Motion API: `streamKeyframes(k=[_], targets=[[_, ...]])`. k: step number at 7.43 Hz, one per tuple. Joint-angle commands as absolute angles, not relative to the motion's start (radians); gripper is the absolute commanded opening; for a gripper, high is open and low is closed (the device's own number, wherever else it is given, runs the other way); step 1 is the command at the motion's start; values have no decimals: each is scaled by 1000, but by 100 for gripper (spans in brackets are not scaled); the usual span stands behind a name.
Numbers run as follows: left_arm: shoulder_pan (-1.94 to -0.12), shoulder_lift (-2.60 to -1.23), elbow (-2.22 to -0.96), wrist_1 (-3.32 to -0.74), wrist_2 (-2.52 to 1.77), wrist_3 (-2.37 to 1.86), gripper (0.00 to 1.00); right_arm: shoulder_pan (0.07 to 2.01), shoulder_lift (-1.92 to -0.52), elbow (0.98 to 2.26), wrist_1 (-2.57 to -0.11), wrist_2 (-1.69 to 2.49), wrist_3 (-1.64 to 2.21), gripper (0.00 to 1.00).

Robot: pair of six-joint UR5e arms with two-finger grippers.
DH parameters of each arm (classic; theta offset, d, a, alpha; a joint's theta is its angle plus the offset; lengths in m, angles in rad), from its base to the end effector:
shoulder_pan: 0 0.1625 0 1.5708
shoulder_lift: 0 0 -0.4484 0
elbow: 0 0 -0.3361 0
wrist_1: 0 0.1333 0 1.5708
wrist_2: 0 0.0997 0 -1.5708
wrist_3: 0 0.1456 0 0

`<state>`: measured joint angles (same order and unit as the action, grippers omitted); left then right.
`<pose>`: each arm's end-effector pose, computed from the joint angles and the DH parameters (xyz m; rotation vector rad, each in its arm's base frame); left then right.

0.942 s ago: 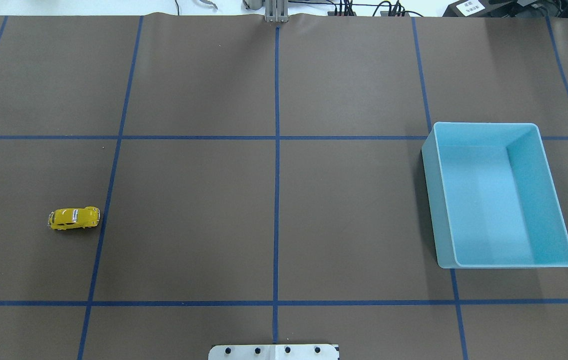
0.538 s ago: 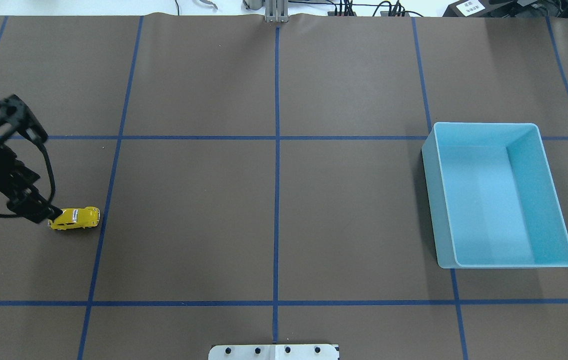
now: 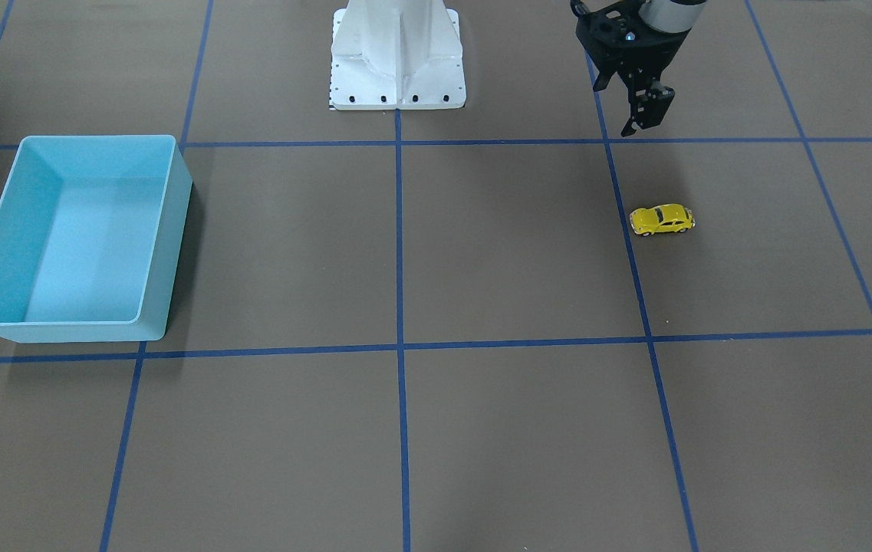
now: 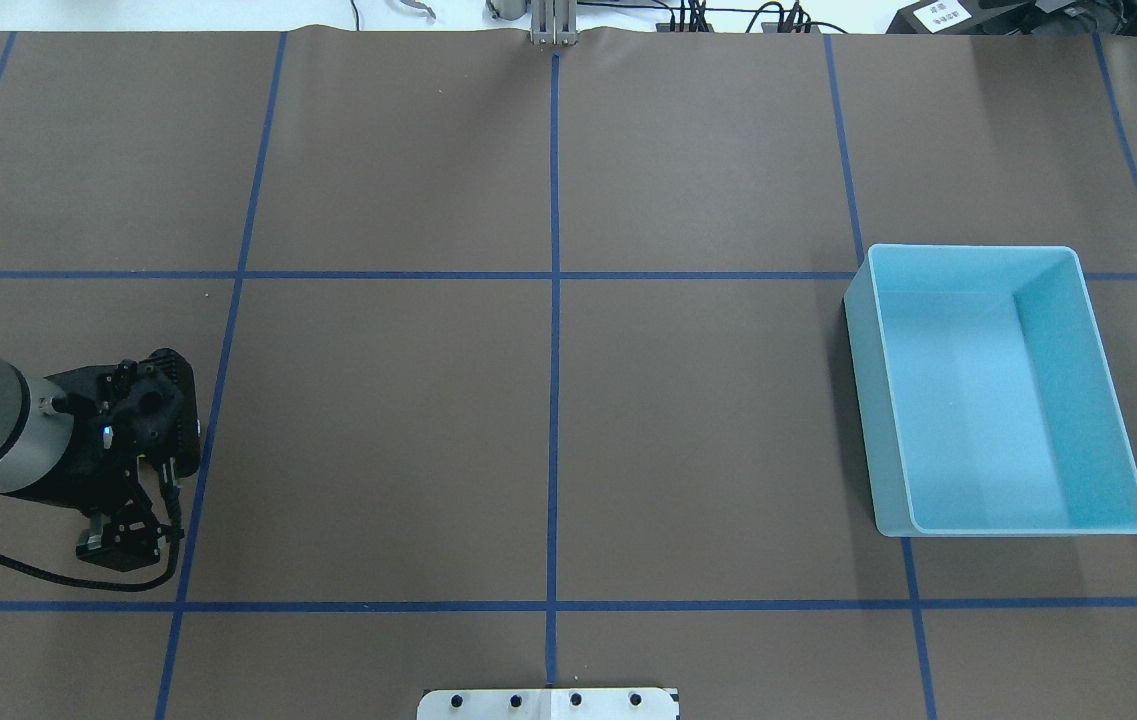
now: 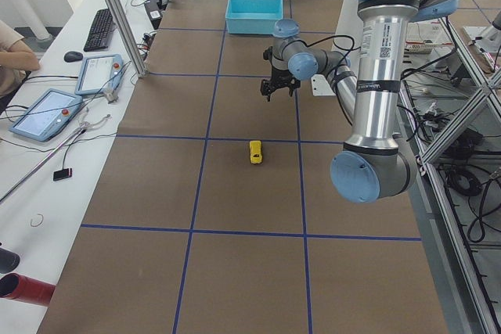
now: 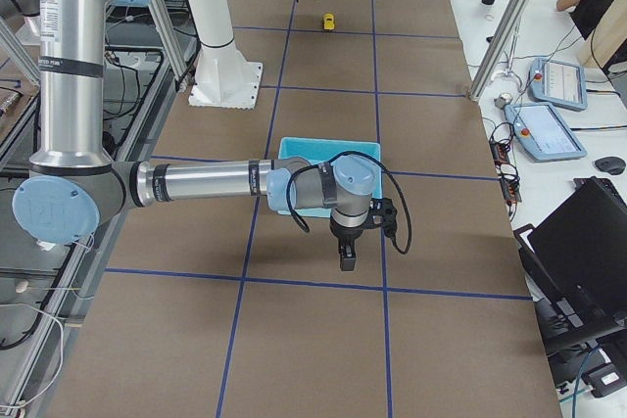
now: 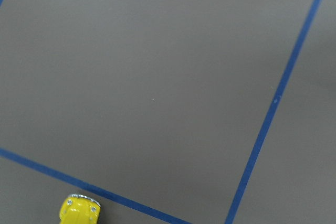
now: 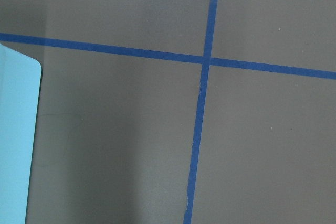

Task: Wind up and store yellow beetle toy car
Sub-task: 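Lower the left gripper onto the yellow beetle toy car and grasp it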

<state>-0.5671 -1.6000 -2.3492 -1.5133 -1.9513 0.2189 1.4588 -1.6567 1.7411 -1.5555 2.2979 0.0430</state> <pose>0.3037 -0.2873 0.3988 0.5886 0.6664 1.2903 -0.0091 -0.4080 0.6792 0.0387 -0.7320 -0.1021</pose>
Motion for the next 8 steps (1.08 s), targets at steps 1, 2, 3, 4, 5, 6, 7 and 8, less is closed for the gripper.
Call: streamKeyframes(k=[1,2,3,4,5,6,7,8], targets=[[-575,-1528,-2359,-1514,-1930,555,100,1459,-1657,1741,-1555,2298,43,100],[-581,-1525,-2343,-1516,-1912,669,100,1459,-1657,1741,-1555,2298,43,100],[-606,-1535,-2312,-1517,-1911,722,100,1459,-1657,1741,-1555,2298,43,100],[-632,-1551,-2280,-1531,-1895,741,100,1459,-1657,1741,-1555,2298,43,100],[-641,-1574,-2231,-1566,-1841,742,100,1459,-1657,1741,-1555,2298,43,100],[-644,-1615,-2154,-1589,-1818,742,100,1459,-1657,1741,-1555,2298,43,100],[-653,-1632,-2093,-1620,-1815,742,100,1459,-1657,1741,-1555,2298,43,100],[-658,-1632,-2042,-1676,-1815,738,100,1459,-1657,1741,-1555,2298,43,100]])
